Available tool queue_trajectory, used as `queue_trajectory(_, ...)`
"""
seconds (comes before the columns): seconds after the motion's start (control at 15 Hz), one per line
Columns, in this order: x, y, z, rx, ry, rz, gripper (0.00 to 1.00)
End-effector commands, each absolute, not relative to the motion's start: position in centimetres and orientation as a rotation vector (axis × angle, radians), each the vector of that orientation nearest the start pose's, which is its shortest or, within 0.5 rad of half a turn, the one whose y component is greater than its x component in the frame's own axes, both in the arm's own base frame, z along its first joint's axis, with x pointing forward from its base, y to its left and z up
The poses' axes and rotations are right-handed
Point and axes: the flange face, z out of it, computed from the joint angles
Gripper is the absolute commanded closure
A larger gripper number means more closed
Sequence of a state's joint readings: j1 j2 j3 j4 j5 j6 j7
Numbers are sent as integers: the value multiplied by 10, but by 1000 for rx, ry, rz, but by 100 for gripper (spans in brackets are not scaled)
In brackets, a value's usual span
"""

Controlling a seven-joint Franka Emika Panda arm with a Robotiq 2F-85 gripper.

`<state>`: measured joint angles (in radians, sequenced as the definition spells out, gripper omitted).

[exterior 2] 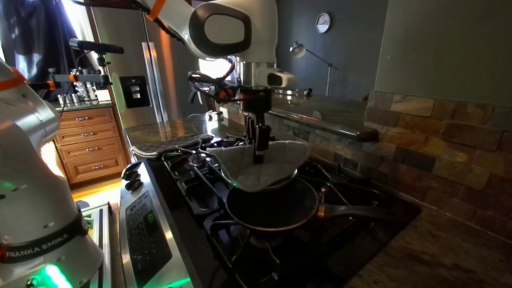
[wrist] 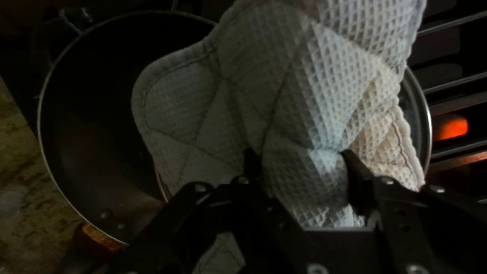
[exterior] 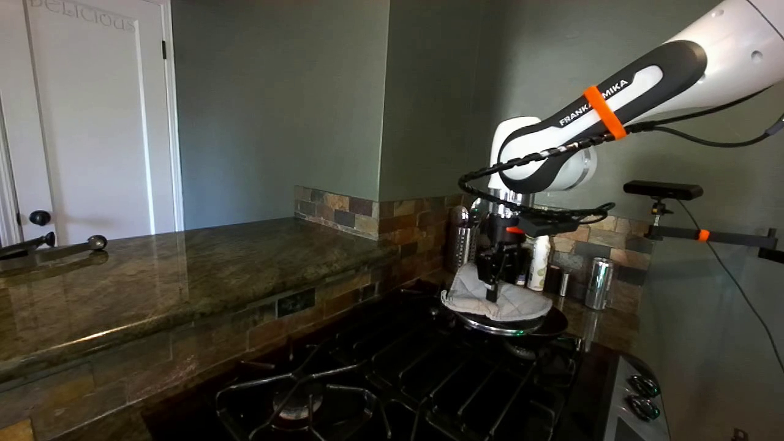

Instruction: Move the pan to the bottom right stove plate and use the potholder to put the lid on the pan

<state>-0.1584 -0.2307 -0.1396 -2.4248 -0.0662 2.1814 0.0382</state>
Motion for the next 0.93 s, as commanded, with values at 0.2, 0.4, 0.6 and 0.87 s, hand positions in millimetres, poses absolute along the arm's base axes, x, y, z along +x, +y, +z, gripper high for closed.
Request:
queue_trajectory(0.2, 415, -161, 409, -3063, 672, -25, 70)
queue_trajectory(0.4, 409, -172, 409, -3046, 758, -31, 70)
queue_trajectory(0.6, 408, -180, 409, -3022, 831, -39, 70)
queue_trajectory(0.87, 405, -188, 408, -3005, 931, -19, 70)
